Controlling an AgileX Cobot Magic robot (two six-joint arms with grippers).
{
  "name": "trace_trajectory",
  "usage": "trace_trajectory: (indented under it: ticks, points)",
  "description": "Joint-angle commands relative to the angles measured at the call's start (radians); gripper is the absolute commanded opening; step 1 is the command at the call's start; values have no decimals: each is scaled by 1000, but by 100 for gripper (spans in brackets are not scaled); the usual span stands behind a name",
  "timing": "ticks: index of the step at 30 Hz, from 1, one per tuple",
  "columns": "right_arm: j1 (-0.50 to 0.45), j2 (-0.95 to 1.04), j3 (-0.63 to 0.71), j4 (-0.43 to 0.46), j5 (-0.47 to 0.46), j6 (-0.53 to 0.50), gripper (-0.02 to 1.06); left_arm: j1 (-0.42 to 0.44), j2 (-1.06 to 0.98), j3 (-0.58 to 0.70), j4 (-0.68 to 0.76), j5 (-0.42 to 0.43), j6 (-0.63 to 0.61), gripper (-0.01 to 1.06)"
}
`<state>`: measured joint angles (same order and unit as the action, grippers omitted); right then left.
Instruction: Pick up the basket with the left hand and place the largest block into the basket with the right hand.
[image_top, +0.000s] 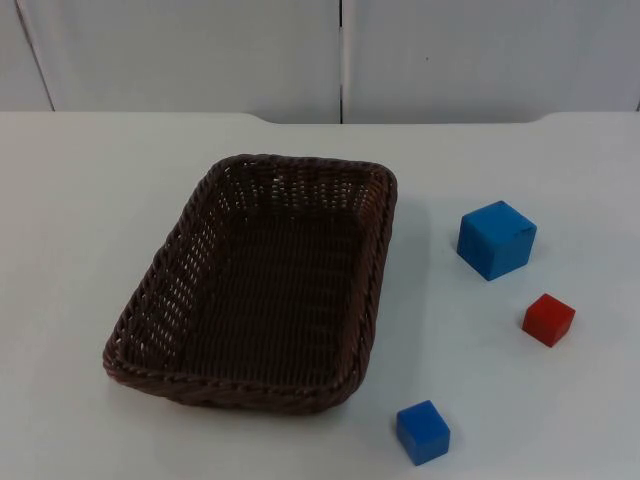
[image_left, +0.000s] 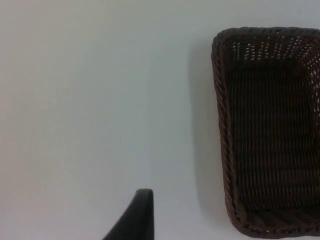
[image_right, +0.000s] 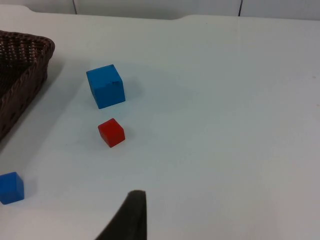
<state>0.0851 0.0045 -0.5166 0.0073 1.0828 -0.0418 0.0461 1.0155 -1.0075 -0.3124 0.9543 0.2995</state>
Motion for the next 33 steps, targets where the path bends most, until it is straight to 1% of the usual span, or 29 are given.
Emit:
trace_trajectory:
  ticks: [1,11,20,28,33]
  points:
    - [-6,-5,1,-2,-4,4,105,3,34,-29,-41,-9,37,105]
    - [-6,-5,1,-2,-4,4,105,3,197,-115,-74,-21,61,105]
    - [-6,-5,1,-2,-4,4,105,-5,325,-186,-103,-26,112,105]
    - [-6,-5,1,-2,-4,4,105,-70,455,-277,-95,-28,146,105]
    - [-6,-5,1,-2,-4,4,105,-76,543,-321,-95,-25,146,105]
